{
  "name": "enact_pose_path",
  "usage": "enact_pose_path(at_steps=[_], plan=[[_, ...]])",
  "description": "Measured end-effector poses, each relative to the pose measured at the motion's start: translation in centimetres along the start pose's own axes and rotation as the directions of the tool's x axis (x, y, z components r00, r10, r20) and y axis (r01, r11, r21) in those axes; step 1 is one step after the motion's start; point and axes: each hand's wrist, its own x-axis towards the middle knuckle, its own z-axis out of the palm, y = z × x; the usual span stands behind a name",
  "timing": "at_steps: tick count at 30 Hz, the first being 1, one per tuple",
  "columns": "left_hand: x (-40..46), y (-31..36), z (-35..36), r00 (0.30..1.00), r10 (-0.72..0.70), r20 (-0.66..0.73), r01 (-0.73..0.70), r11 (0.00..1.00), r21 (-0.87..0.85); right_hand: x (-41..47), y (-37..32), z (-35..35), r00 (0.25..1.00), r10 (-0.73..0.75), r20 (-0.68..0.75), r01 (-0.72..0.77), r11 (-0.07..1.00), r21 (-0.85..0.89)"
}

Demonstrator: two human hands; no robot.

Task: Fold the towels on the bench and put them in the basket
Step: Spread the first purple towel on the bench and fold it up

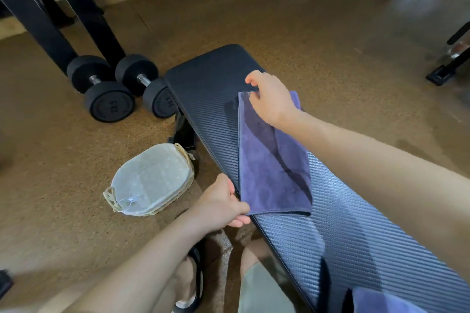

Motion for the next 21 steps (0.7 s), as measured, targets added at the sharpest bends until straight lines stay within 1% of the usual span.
enact_pose_path(at_steps=[2,4,6,8,10,12,14,15,17,19,21], plan=[[-0.2,-0.2,0.7,1.000,-0.001,-0.020,0.000,0.999,-0.038,-4.4,0.7,-1.4,0.999,0.010,-0.036,-0.007,0.996,0.091],[-0.5,-0.1,1.1,0.998,-0.024,-0.057,0.020,0.997,-0.071,-9.4,1.9,-2.8,0.998,0.058,0.015,-0.059,0.991,0.123],[-1.1,-0.1,1.4,0.996,-0.045,-0.079,0.036,0.994,-0.106,-14.7,2.8,-3.9,0.995,0.070,0.067,-0.077,0.991,0.110],[-2.0,0.0,2.0,0.995,-0.063,-0.074,0.052,0.988,-0.144,-19.4,3.1,-4.7,0.996,0.056,0.065,-0.062,0.994,0.088],[-3.1,0.0,2.9,0.994,-0.098,-0.058,0.086,0.981,-0.176,-23.4,2.6,-5.2,0.988,0.116,0.098,-0.122,0.991,0.057],[-4.0,0.2,3.9,0.991,-0.128,-0.048,0.115,0.972,-0.207,-26.4,2.0,-5.4,0.966,0.187,0.179,-0.197,0.980,0.038],[-4.6,0.6,4.4,0.988,-0.148,-0.052,0.132,0.962,-0.240,-28.2,1.7,-5.2,0.952,0.211,0.221,-0.220,0.975,0.014],[-4.8,0.9,4.6,0.987,-0.155,-0.053,0.137,0.959,-0.249,-28.8,1.7,-5.0,0.953,0.211,0.216,-0.218,0.976,0.007],[-5.1,1.3,4.6,0.985,-0.169,-0.042,0.152,0.953,-0.261,-29.2,1.7,-4.3,0.965,0.214,0.151,-0.215,0.977,-0.015],[-5.5,1.5,4.9,0.981,-0.192,-0.023,0.179,0.945,-0.274,-29.1,1.7,-3.6,0.966,0.251,0.068,-0.249,0.968,-0.043],[-5.9,1.4,5.4,0.978,-0.210,-0.007,0.199,0.939,-0.281,-29.0,1.7,-3.1,0.960,0.278,0.022,-0.275,0.958,-0.083]])
